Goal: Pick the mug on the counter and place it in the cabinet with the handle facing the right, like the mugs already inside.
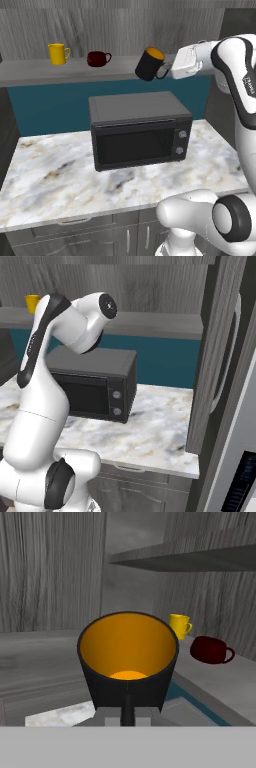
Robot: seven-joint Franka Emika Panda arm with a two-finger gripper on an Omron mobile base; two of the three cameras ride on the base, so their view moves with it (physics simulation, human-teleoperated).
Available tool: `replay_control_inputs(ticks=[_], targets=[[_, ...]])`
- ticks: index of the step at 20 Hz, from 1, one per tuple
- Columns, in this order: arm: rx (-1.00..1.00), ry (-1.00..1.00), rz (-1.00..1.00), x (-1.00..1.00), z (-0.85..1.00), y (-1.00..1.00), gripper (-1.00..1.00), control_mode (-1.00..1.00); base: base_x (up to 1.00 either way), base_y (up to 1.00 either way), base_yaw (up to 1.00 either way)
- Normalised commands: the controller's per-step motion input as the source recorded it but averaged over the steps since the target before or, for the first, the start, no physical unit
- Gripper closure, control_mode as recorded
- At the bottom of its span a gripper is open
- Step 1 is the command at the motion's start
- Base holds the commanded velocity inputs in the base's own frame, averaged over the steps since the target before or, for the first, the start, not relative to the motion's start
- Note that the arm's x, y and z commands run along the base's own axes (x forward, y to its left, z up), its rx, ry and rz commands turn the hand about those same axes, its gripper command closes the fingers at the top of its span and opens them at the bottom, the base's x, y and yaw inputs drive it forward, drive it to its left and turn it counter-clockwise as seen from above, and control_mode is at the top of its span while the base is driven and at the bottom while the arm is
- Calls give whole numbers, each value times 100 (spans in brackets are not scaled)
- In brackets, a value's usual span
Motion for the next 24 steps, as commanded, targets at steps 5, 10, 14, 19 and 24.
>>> replay_control_inputs(ticks=[5, 10, 14, 19, 24], targets=[[0, 0, 1, 21, 0, 0, 100, -100, 0, 0, 0], [0, 0, 0, 29, 0, 0, 100, -100, 0, 0, 0], [0, 0, 0, 26, -1, 0, 100, -100, 0, 0, 0], [0, 0, 0, 15, -3, 0, 100, -100, 0, 0, 0], [0, 0, 0, 7, -2, 0, 100, -100, 0, 0, 0]])
